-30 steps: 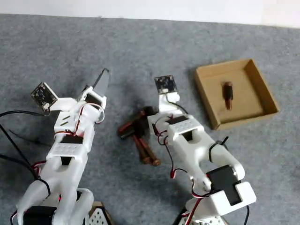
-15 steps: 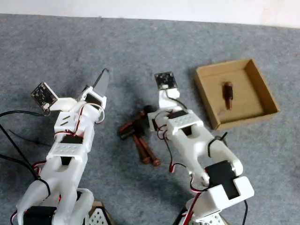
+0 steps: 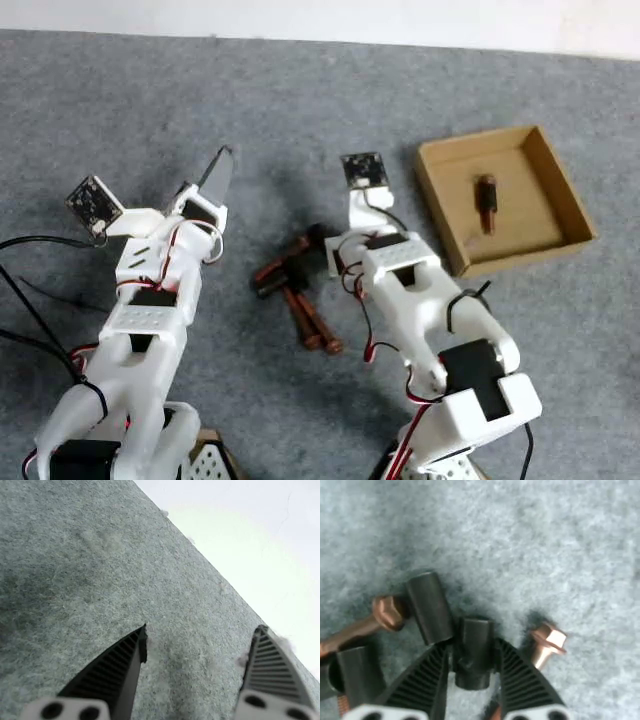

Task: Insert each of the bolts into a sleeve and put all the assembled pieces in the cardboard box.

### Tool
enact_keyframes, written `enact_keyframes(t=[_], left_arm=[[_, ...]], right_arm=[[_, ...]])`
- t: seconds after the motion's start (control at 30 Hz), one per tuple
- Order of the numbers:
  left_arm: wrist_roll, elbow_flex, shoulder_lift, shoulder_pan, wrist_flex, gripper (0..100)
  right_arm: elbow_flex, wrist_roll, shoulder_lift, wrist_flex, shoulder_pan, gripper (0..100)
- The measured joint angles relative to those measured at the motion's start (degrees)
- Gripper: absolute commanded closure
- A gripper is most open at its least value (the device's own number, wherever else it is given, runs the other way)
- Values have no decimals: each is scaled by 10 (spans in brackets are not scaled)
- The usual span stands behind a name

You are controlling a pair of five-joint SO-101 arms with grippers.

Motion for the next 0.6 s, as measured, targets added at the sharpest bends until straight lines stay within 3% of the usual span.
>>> enact_keyframes(t=[0.27,0.6], left_arm=[[0,0,0,0,0,691],[0,0,0,0,0,691]], right_arm=[[19,11,-55,-10,10,990],[200,18,-205,-177,19,990]])
